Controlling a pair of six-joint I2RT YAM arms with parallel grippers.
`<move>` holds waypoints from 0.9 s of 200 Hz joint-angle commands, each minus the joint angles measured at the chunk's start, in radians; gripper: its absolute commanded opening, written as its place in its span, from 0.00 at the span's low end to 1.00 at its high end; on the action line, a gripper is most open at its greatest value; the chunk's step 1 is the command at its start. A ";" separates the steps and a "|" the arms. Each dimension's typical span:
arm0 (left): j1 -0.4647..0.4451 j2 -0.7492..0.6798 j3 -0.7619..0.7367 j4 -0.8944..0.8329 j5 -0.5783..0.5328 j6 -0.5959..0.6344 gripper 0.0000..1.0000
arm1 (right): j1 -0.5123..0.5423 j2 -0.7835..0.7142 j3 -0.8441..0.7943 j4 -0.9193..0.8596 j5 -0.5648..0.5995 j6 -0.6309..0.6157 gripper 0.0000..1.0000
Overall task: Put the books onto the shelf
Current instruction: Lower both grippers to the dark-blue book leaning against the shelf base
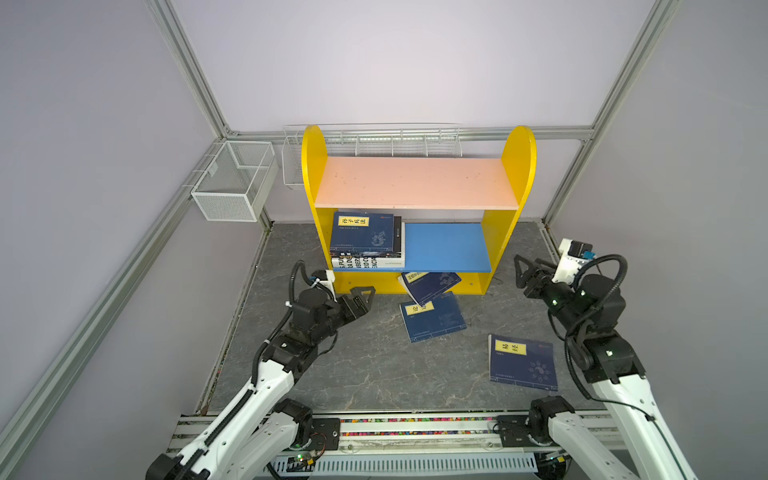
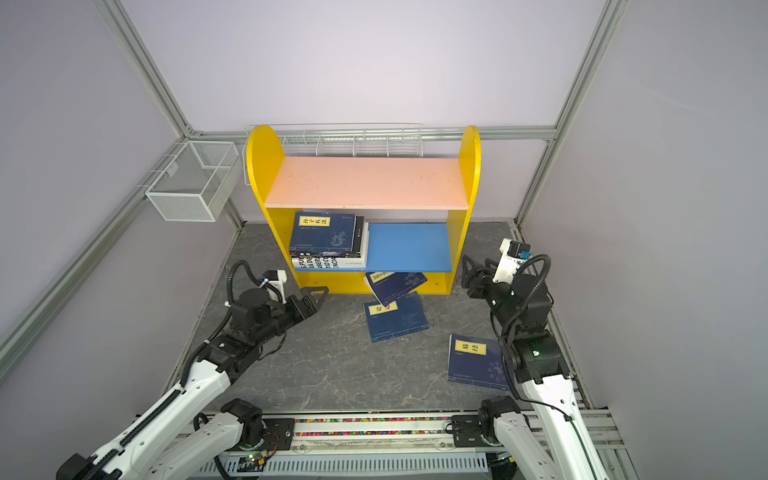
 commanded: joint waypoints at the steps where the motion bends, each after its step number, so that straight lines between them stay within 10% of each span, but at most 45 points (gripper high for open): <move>1: -0.052 0.102 -0.030 0.224 0.005 -0.106 0.98 | 0.014 -0.016 -0.122 -0.013 -0.136 0.125 0.68; 96: -0.162 0.818 0.141 0.791 -0.008 -0.121 0.86 | 0.176 0.233 -0.377 0.468 -0.156 0.224 0.68; 180: -0.174 1.022 0.306 0.713 -0.073 -0.049 0.86 | 0.223 0.353 -0.341 0.463 -0.137 0.182 0.67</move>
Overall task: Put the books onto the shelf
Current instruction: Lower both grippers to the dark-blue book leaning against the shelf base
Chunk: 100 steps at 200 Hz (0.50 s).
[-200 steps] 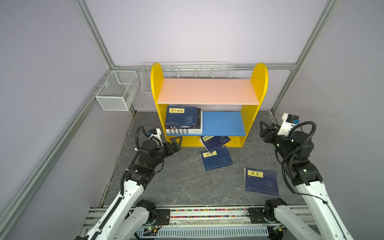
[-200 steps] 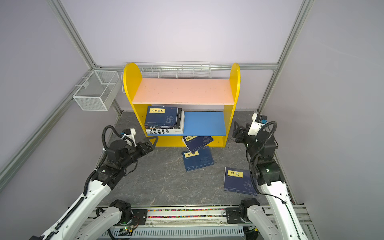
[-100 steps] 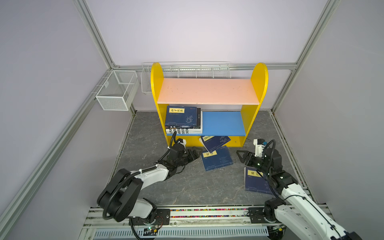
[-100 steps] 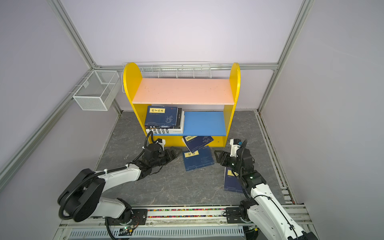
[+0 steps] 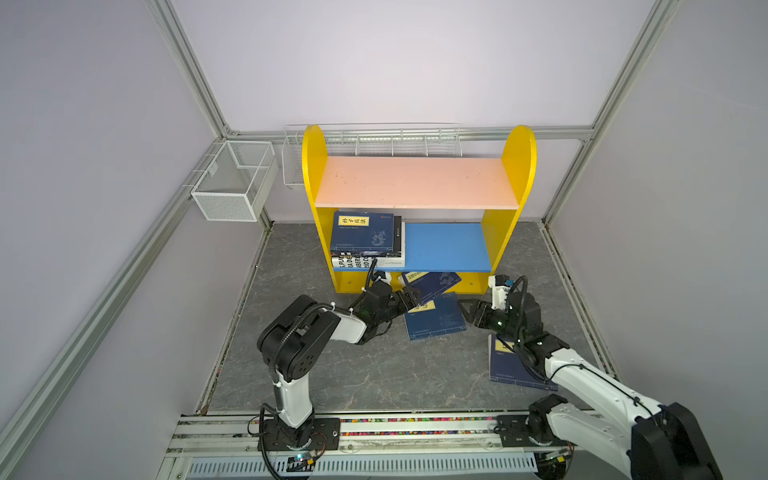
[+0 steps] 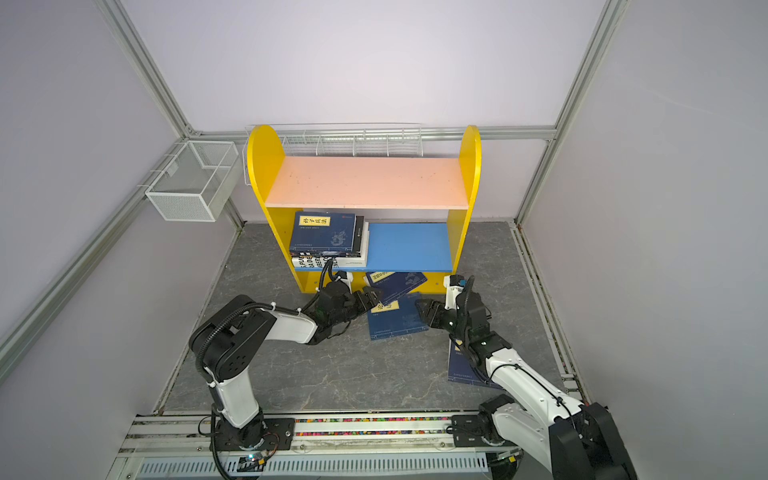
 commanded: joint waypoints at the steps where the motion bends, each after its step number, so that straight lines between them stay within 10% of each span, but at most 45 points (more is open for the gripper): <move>1: 0.010 0.058 0.086 -0.015 -0.029 0.051 0.86 | 0.012 0.014 0.026 0.019 0.014 -0.022 0.67; 100: -0.155 0.120 0.113 0.055 -0.039 -0.057 0.85 | 0.018 0.007 0.026 -0.035 0.063 -0.045 0.67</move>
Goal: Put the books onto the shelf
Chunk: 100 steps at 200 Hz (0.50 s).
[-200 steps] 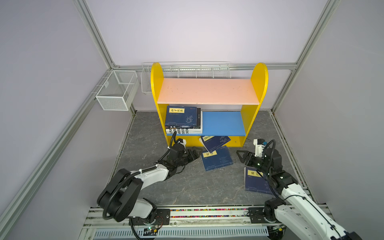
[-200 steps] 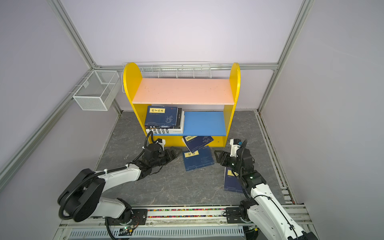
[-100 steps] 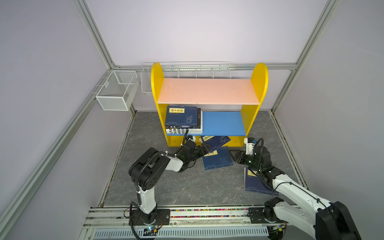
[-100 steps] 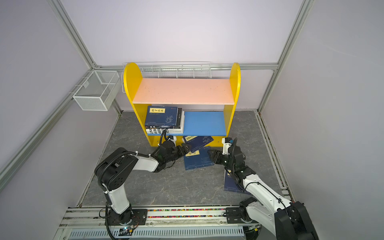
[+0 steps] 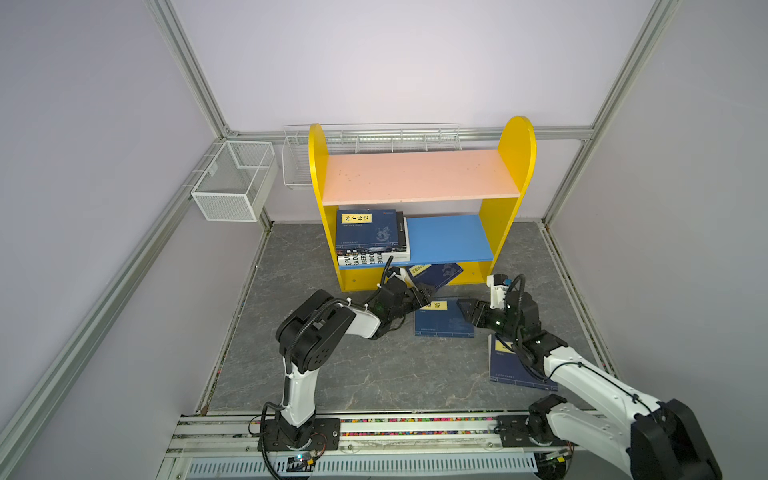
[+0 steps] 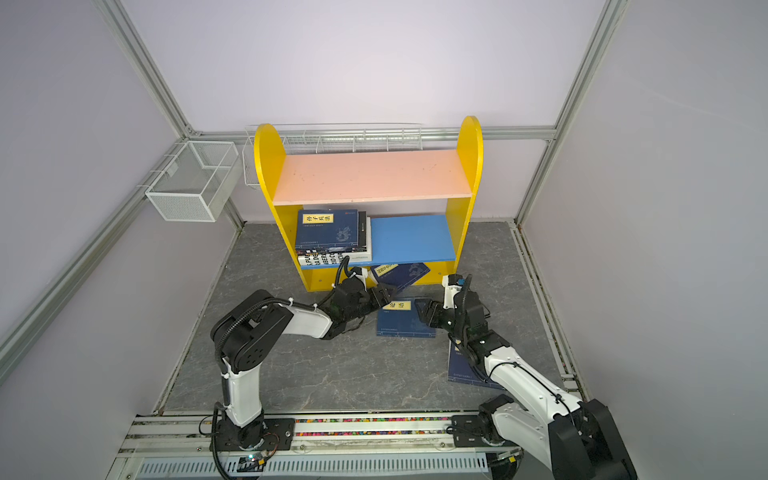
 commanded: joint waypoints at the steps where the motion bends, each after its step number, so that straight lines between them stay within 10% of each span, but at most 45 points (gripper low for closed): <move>1: -0.057 0.016 -0.014 0.041 -0.024 -0.046 0.85 | 0.007 -0.002 0.015 -0.017 0.028 -0.022 0.67; 100: -0.076 0.012 0.087 -0.205 -0.318 -0.046 0.85 | 0.007 0.017 0.052 -0.053 0.073 -0.075 0.67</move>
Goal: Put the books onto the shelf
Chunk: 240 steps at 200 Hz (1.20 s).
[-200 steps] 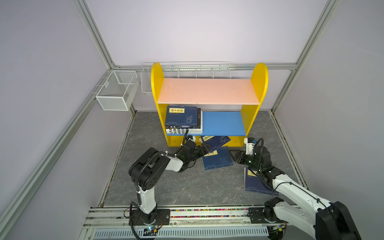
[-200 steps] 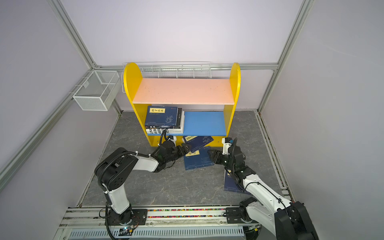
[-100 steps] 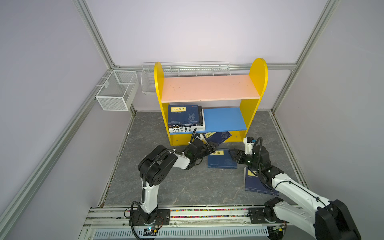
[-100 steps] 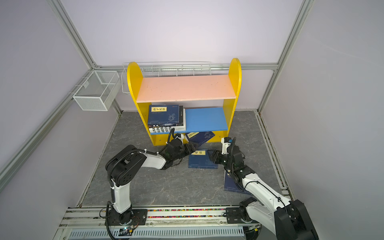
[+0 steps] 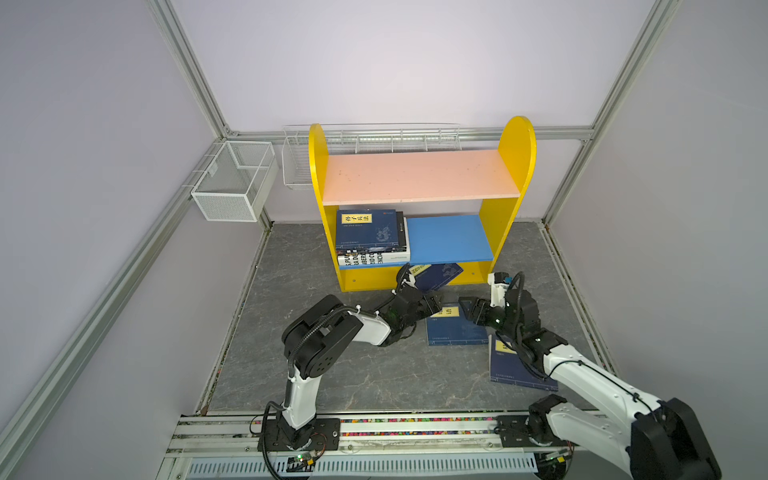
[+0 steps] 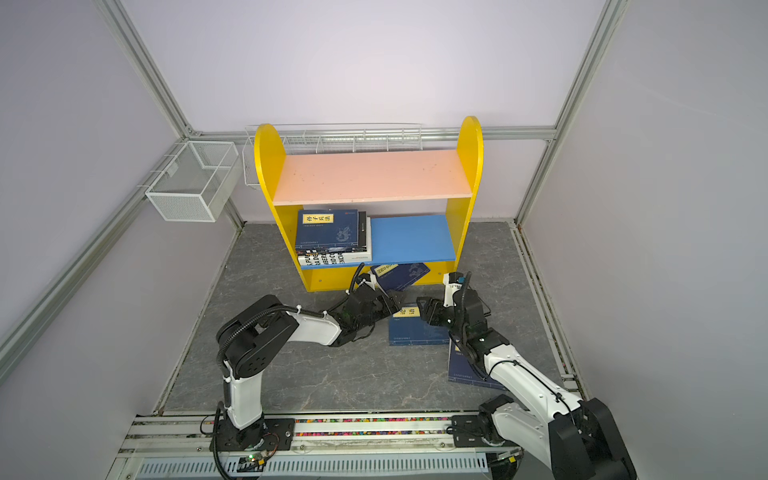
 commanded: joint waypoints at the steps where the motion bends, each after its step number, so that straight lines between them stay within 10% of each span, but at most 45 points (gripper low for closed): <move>1: 0.009 0.013 0.050 -0.097 -0.112 -0.024 0.85 | 0.006 0.008 0.022 -0.026 0.016 -0.030 0.67; 162: 0.035 0.196 0.093 0.116 -0.069 -0.236 0.78 | 0.004 -0.058 0.012 -0.116 0.033 -0.080 0.66; 240: 0.045 0.235 0.070 0.226 -0.075 -0.287 0.61 | 0.006 0.165 0.064 0.090 -0.063 -0.070 0.62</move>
